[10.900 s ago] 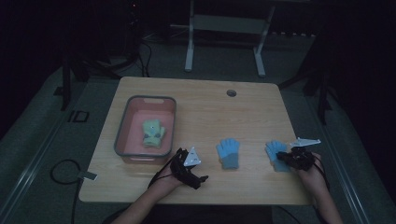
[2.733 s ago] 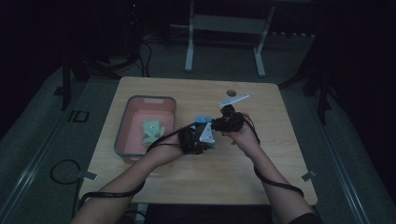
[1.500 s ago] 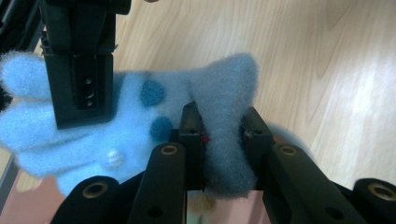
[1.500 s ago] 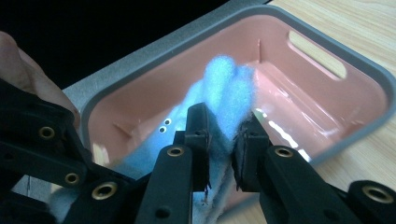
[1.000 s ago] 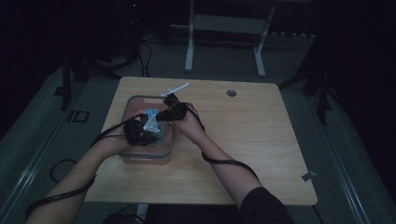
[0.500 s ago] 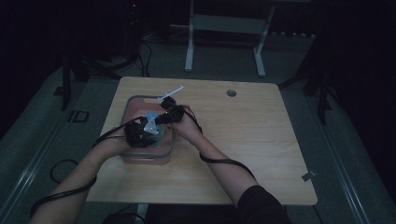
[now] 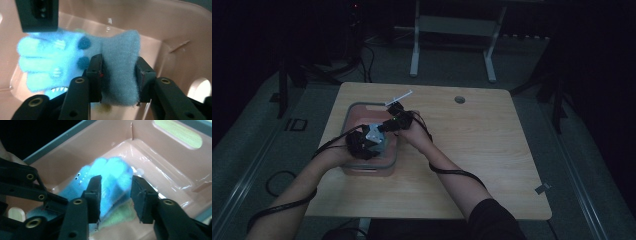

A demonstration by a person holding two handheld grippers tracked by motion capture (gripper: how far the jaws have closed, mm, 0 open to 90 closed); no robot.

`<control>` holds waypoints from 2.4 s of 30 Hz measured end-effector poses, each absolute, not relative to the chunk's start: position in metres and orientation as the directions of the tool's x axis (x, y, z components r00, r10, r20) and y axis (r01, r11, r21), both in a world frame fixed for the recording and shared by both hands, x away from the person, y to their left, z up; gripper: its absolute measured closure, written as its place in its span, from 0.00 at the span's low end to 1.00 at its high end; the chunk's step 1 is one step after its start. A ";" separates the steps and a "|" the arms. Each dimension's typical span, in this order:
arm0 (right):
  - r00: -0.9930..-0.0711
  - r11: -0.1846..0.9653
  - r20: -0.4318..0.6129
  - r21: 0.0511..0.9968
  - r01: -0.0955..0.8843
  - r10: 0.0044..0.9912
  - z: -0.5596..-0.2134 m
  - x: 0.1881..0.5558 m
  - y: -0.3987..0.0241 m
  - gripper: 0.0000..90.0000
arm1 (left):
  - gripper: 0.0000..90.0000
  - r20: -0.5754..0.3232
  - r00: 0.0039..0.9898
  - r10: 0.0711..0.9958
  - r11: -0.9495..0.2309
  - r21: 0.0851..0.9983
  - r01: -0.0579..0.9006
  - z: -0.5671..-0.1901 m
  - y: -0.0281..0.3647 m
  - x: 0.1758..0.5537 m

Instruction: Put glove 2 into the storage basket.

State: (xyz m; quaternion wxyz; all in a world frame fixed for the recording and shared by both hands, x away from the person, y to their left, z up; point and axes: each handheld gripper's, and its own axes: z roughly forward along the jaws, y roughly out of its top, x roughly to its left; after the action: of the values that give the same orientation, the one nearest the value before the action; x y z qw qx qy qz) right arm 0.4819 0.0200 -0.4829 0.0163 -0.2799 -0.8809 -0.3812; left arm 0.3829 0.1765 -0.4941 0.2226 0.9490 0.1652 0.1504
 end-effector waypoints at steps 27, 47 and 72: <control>-0.891 0.533 0.249 0.728 0.431 0.379 -0.461 0.466 -0.025 0.20 | 0.03 0.114 0.818 0.564 -0.646 0.678 0.351 -0.464 0.164 0.368; -0.897 0.562 0.183 0.724 0.399 0.401 -0.463 0.457 -0.065 0.19 | 0.03 0.060 0.851 0.522 -0.604 0.730 0.319 -0.449 0.121 0.358; -0.871 0.541 0.181 0.720 0.434 0.457 -0.480 0.440 -0.125 0.18 | 0.03 0.056 0.919 0.391 -0.642 0.732 0.229 -0.465 0.060 0.346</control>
State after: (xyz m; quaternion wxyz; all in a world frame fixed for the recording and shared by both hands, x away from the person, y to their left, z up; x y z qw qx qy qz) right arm 0.4402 -0.1249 -0.4796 -0.0142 -0.2539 -0.8777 -0.4061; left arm 0.3461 0.0600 -0.4651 0.3863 0.9000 0.1722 0.1051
